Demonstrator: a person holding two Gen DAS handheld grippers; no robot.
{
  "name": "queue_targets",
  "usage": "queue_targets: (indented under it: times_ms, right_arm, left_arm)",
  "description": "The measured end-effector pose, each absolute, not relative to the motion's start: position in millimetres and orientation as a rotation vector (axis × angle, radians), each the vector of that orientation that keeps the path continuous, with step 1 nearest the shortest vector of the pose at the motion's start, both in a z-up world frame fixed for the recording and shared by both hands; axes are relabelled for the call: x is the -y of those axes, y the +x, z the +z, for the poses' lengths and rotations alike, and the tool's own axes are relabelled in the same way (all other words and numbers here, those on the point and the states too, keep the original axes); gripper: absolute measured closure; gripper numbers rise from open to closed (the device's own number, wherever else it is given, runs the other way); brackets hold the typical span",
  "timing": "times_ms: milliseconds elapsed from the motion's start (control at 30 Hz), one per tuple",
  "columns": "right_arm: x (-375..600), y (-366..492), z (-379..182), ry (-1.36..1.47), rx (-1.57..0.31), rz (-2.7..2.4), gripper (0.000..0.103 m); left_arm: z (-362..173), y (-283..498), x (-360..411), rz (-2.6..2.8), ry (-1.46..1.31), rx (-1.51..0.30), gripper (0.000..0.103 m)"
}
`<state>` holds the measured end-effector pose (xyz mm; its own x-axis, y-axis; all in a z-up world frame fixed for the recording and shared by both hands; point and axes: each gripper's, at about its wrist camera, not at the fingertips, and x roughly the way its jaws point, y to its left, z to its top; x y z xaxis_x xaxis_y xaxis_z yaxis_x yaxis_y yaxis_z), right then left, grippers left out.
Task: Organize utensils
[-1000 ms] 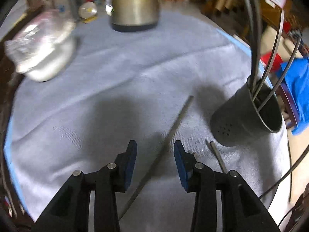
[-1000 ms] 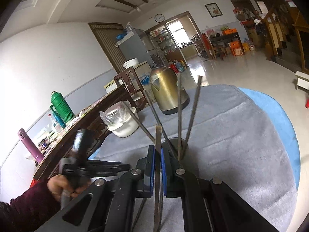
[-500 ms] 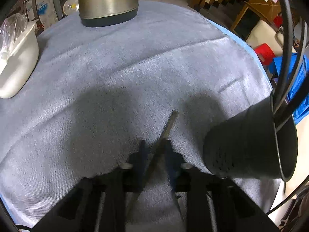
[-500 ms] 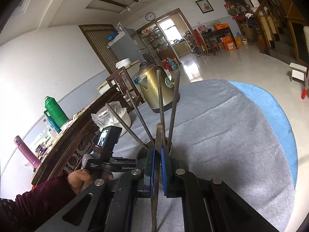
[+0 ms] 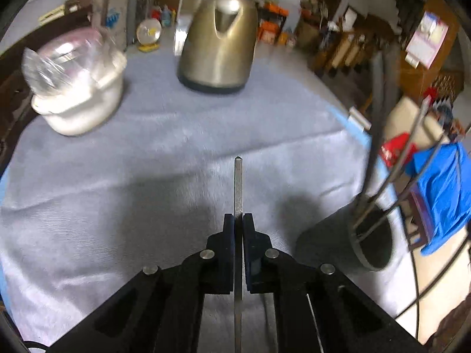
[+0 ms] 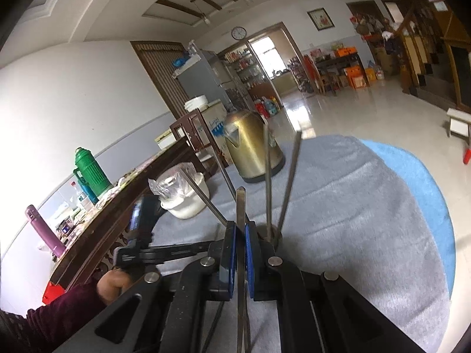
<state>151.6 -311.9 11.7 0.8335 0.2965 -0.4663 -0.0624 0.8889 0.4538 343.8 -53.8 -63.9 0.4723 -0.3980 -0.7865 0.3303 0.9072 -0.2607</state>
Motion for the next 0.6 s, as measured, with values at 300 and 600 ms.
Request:
queue_targets:
  times_ms: [300, 600]
  right_arm:
    - [310.0, 146.2, 58.2, 0.402, -0.423, 0.176, 0.096]
    - [321.5, 147.0, 103.6, 0.404, -0.279, 0.135, 0.096]
  left_arm:
    - [29.4, 295.1, 44.6, -0.493, -0.175, -0.748, 0.097]
    - [98.9, 274.5, 53.2, -0.55, -0.228, -0.572, 0.097]
